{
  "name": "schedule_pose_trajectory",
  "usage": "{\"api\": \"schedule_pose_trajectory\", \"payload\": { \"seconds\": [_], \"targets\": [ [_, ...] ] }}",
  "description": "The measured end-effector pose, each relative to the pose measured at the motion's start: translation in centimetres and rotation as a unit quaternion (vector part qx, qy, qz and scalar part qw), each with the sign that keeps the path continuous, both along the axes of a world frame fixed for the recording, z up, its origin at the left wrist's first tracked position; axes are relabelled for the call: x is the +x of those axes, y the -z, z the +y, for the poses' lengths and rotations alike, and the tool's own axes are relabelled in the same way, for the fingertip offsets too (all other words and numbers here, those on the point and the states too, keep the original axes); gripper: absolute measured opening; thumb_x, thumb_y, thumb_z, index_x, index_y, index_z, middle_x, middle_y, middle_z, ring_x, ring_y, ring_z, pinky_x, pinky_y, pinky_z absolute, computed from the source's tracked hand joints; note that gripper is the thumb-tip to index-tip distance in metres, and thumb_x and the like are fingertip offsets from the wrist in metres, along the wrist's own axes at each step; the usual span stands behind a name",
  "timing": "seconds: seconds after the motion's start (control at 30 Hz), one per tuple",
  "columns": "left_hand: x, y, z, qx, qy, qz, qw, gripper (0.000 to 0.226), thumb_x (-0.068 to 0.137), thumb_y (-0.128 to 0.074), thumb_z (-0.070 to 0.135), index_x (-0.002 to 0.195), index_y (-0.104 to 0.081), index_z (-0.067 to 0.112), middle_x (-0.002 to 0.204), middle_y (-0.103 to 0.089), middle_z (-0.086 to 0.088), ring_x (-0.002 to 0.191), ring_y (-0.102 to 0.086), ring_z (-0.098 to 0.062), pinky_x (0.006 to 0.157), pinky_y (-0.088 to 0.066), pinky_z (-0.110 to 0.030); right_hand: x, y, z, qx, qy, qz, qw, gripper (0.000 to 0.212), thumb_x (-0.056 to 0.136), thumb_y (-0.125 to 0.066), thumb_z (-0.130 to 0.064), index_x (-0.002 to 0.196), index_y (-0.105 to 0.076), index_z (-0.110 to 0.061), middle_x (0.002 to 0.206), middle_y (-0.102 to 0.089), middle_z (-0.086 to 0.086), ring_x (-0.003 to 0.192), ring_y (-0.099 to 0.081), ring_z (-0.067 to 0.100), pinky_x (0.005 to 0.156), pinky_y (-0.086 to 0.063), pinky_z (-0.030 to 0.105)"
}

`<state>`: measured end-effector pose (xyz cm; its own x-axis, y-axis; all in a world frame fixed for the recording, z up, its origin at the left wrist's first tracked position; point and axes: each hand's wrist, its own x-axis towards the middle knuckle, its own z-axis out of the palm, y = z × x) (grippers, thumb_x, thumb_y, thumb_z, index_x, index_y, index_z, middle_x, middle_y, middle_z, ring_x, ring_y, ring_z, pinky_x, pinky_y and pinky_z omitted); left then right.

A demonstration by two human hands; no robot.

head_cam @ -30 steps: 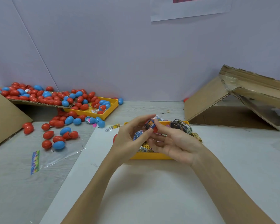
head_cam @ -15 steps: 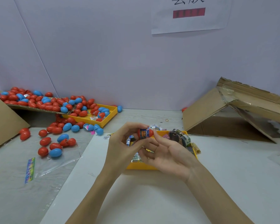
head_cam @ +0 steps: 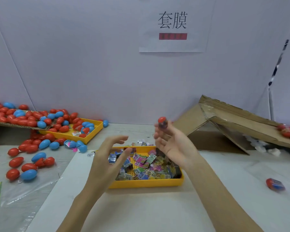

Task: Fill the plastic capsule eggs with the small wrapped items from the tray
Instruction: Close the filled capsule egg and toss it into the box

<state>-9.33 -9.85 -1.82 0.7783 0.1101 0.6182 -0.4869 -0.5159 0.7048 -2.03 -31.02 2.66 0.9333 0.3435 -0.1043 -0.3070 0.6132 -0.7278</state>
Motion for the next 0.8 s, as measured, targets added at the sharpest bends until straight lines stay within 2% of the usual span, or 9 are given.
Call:
{"api": "schedule_pose_trajectory", "payload": {
  "seconds": [0.1, 0.17, 0.23, 0.3, 0.37, 0.43, 0.53, 0.63, 0.8],
  "targets": [
    [0.2, -0.1, 0.3, 0.004, -0.024, -0.013, 1.000, 0.017, 0.092, -0.062, 0.031, 0.105, -0.072, 0.025, 0.110, -0.065, 0.010, 0.104, -0.062, -0.005, 0.077, -0.051, -0.011, 3.7, -4.2, -4.3, 0.166, 0.081, -0.009, 0.983, 0.048, 0.104, -0.045, -0.040, 0.118, -0.067, 0.001, 0.089, -0.069, 0.011, 0.067, -0.066, 0.017, 0.054, -0.054, 0.024],
    [0.3, -0.1, 0.4, 0.013, -0.035, 0.001, 0.999, 0.020, 0.093, -0.061, 0.030, 0.098, -0.075, 0.017, 0.104, -0.066, 0.006, 0.101, -0.062, -0.008, 0.076, -0.052, -0.016, 4.9, -4.8, -5.4, 0.154, 0.110, -0.021, 0.982, 0.067, 0.108, -0.025, -0.052, 0.118, -0.067, 0.000, 0.088, -0.069, 0.013, 0.066, -0.064, 0.018, 0.052, -0.051, 0.024],
    [0.3, -0.2, 0.5, 0.026, -0.042, 0.016, 0.999, 0.022, 0.093, -0.060, 0.030, 0.096, -0.075, 0.015, 0.100, -0.066, 0.005, 0.098, -0.061, -0.010, 0.076, -0.052, -0.016, 4.8, -3.5, -5.3, 0.049, 0.107, -0.031, 0.993, 0.070, 0.109, -0.020, -0.053, 0.115, -0.067, -0.002, 0.086, -0.066, 0.010, 0.065, -0.061, 0.016, 0.052, -0.049, 0.022],
    [0.6, 0.0, 0.7, 0.038, -0.048, 0.032, 0.998, 0.017, 0.094, -0.062, 0.027, 0.095, -0.075, 0.015, 0.096, -0.067, 0.005, 0.095, -0.061, -0.007, 0.076, -0.052, -0.018, 3.9, -1.1, -4.5, -0.090, 0.093, -0.059, 0.990, 0.053, 0.110, -0.033, -0.041, 0.111, -0.068, -0.001, 0.084, -0.066, 0.008, 0.065, -0.063, 0.013, 0.053, -0.051, 0.021],
    [0.8, 0.4, 0.8, 0.059, -0.058, 0.053, 0.995, 0.011, 0.094, -0.066, 0.022, 0.095, -0.074, 0.016, 0.094, -0.067, 0.006, 0.093, -0.060, -0.005, 0.075, -0.051, -0.017, 2.9, 1.3, -3.6, -0.207, 0.094, -0.107, 0.968, 0.036, 0.109, -0.044, -0.025, 0.108, -0.070, -0.001, 0.082, -0.067, 0.008, 0.064, -0.063, 0.012, 0.054, -0.051, 0.021],
    [0.9, 0.8, 1.0, 0.084, -0.072, 0.071, 0.991, 0.008, 0.095, -0.067, 0.021, 0.096, -0.074, 0.016, 0.095, -0.066, 0.007, 0.091, -0.061, -0.007, 0.073, -0.047, -0.012, 1.8, 3.0, -2.8, -0.284, 0.115, -0.159, 0.938, 0.031, 0.109, -0.045, -0.017, 0.102, -0.072, -0.003, 0.078, -0.067, 0.009, 0.060, -0.062, 0.013, 0.053, -0.048, 0.020],
    [1.2, 1.3, 1.3, 0.106, -0.098, 0.090, 0.986, 0.006, 0.096, -0.067, 0.017, 0.099, -0.072, 0.019, 0.098, -0.064, 0.008, 0.094, -0.059, -0.012, 0.075, -0.042, -0.011, 0.5, 4.4, -1.7, -0.330, 0.175, -0.238, 0.896, 0.028, 0.108, -0.046, -0.015, 0.099, -0.071, -0.006, 0.072, -0.067, 0.011, 0.056, -0.060, 0.015, 0.048, -0.046, 0.021],
    [1.7, 2.0, 1.7, 0.103, -0.139, 0.097, 0.980, 0.010, 0.098, -0.065, 0.014, 0.105, -0.071, 0.018, 0.105, -0.064, 0.006, 0.100, -0.056, -0.010, 0.079, -0.042, -0.016, -0.8, 5.1, -1.0, -0.381, 0.236, -0.313, 0.838, 0.025, 0.108, -0.048, -0.018, 0.097, -0.070, -0.014, 0.068, -0.067, 0.004, 0.055, -0.060, 0.014, 0.052, -0.048, 0.021],
    [3.0, 2.5, 3.0, 0.003, -0.212, 0.113, 0.971, 0.016, 0.101, -0.058, 0.016, 0.116, -0.066, 0.017, 0.114, -0.065, 0.003, 0.107, -0.058, -0.012, 0.082, -0.044, -0.016, -2.3, 5.9, 0.2, -0.441, 0.193, -0.399, 0.780, 0.020, 0.105, -0.051, -0.025, 0.095, -0.070, -0.026, 0.066, -0.065, -0.004, 0.053, -0.061, 0.017, 0.051, -0.054, 0.033]
  ]
}}
